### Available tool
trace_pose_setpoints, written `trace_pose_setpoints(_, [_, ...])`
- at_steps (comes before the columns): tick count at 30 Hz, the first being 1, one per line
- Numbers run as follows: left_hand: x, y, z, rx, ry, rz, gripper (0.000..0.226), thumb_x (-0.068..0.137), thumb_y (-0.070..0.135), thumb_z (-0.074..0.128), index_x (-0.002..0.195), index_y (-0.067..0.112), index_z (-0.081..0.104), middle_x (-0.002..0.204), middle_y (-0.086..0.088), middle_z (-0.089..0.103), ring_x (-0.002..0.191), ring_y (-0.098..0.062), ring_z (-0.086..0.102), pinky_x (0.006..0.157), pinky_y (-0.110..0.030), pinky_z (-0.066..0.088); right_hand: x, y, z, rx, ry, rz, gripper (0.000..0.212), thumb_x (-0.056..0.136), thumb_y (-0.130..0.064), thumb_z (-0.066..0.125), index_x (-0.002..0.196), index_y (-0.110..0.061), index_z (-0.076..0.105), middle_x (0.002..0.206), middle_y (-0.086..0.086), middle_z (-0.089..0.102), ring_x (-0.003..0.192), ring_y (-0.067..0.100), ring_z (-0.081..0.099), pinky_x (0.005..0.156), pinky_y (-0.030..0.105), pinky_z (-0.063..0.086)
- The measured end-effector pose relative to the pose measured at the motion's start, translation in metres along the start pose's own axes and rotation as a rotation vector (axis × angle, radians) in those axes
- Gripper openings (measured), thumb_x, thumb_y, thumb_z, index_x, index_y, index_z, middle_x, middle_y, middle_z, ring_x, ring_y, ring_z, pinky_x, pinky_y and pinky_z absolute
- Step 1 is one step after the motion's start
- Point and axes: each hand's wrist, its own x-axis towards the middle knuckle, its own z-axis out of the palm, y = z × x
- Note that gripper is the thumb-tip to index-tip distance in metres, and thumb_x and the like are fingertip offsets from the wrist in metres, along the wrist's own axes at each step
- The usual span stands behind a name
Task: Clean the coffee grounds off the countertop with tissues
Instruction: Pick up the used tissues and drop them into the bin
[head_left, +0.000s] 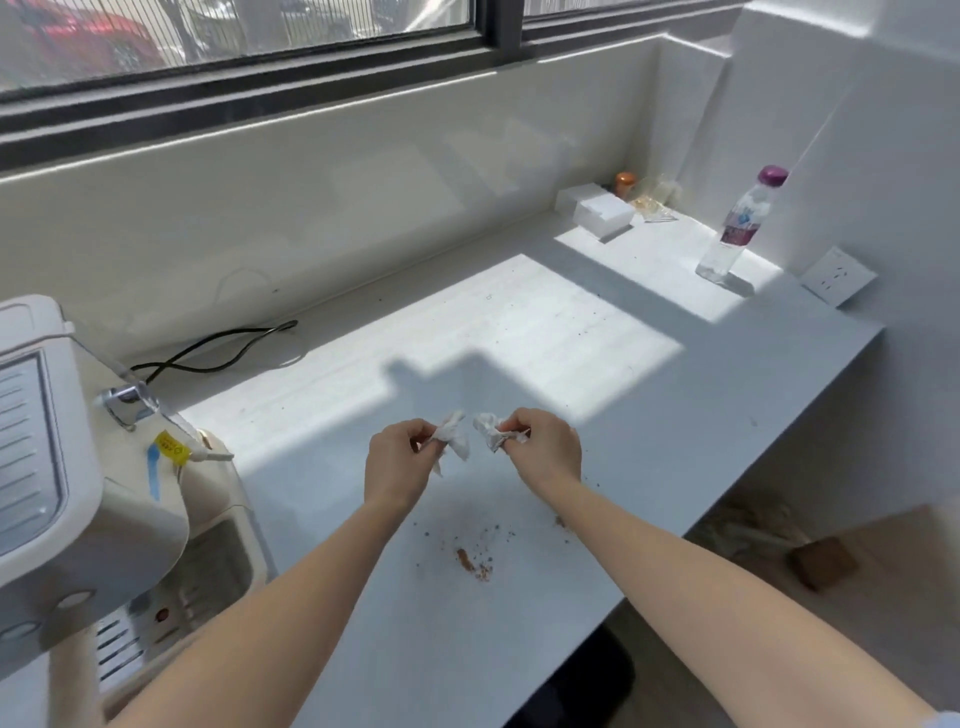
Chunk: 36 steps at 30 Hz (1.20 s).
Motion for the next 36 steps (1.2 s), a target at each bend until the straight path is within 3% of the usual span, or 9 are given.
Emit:
trace_pose_setpoints(3, [-0.018, 0.017, 0.016, -0.023, -0.021, 0.049, 0.011, 0.08, 0.022, 0.065, 0.069, 0.021, 0.068, 0.057, 0.008, 0.058, 0.053, -0.01, 0.047, 0.049, -0.023, 0.033, -0.016, 0.007, -0.022, 0.029, 0.025, 0.041, 0.016, 0.077, -0.014, 0.062, 0.071, -0.028, 0.068, 0.068, -0.014, 0.062, 0.076, 0.018, 0.06, 0.078, 0.03, 0.047])
trace_pose_setpoints(7, [-0.052, 0.032, 0.036, -0.074, -0.051, 0.056, 0.007, 0.08, 0.03, 0.065, 0.084, 0.025, 0.062, 0.068, 0.004, 0.068, 0.065, -0.013, 0.061, 0.055, -0.025, 0.045, -0.051, 0.028, -0.052, 0.057, 0.076, 0.091, 0.015, 0.075, -0.012, 0.063, 0.073, -0.025, 0.07, 0.069, -0.013, 0.063, 0.072, 0.015, 0.06, 0.08, 0.033, 0.051])
trace_pose_setpoints(15, [-0.123, 0.037, 0.083, 0.009, -0.184, 0.046, 0.007, 0.074, 0.028, 0.063, 0.07, 0.025, 0.059, 0.069, 0.007, 0.066, 0.061, -0.012, 0.055, 0.054, -0.026, 0.039, -0.133, 0.091, -0.073, 0.075, 0.118, 0.212, 0.025, 0.075, -0.008, 0.057, 0.064, -0.03, 0.063, 0.069, -0.016, 0.06, 0.078, 0.015, 0.058, 0.094, 0.038, 0.043])
trace_pose_setpoints(19, [-0.154, 0.041, 0.11, 0.022, -0.289, 0.07, 0.01, 0.075, 0.031, 0.064, 0.069, 0.025, 0.058, 0.07, 0.006, 0.068, 0.064, -0.013, 0.063, 0.055, -0.026, 0.043, -0.17, 0.13, -0.069, 0.146, 0.162, 0.328, 0.021, 0.079, -0.012, 0.056, 0.071, -0.028, 0.067, 0.079, -0.016, 0.064, 0.097, 0.025, 0.059, 0.083, 0.031, 0.045])
trace_pose_setpoints(25, [-0.197, 0.026, 0.16, 0.017, -0.484, 0.092, 0.017, 0.077, 0.034, 0.066, 0.07, 0.022, 0.057, 0.072, 0.01, 0.065, 0.065, -0.011, 0.061, 0.057, -0.022, 0.046, -0.213, 0.192, -0.055, 0.182, 0.211, 0.502, 0.018, 0.08, -0.012, 0.056, 0.073, -0.024, 0.067, 0.087, -0.011, 0.068, 0.095, 0.026, 0.058, 0.082, 0.032, 0.045])
trace_pose_setpoints(29, [-0.209, -0.005, 0.188, 0.125, -0.627, 0.017, 0.017, 0.076, 0.029, 0.064, 0.075, 0.013, 0.06, 0.077, 0.002, 0.066, 0.075, -0.015, 0.062, 0.067, -0.031, 0.049, -0.222, 0.222, -0.041, 0.184, 0.231, 0.61, 0.02, 0.077, -0.01, 0.056, 0.069, -0.028, 0.058, 0.078, -0.012, 0.057, 0.079, 0.016, 0.053, 0.083, 0.034, 0.041])
trace_pose_setpoints(32, [-0.213, -0.037, 0.205, 0.172, -0.71, -0.092, 0.014, 0.077, 0.027, 0.063, 0.078, 0.014, 0.059, 0.074, 0.007, 0.06, 0.069, -0.012, 0.056, 0.061, -0.026, 0.044, -0.217, 0.24, -0.026, 0.194, 0.159, 0.669, 0.02, 0.077, -0.012, 0.053, 0.069, -0.03, 0.056, 0.085, -0.012, 0.054, 0.081, 0.013, 0.049, 0.087, 0.031, 0.033])
trace_pose_setpoints(36, [-0.216, -0.081, 0.224, 0.183, -0.748, -0.279, 0.018, 0.079, 0.026, 0.063, 0.089, 0.012, 0.059, 0.076, 0.007, 0.056, 0.07, -0.01, 0.054, 0.057, -0.02, 0.039, -0.204, 0.265, 0.002, 0.247, 0.117, 0.771, 0.016, 0.078, -0.015, 0.048, 0.081, -0.024, 0.062, 0.096, -0.005, 0.06, 0.085, 0.016, 0.05, 0.092, 0.036, 0.035])
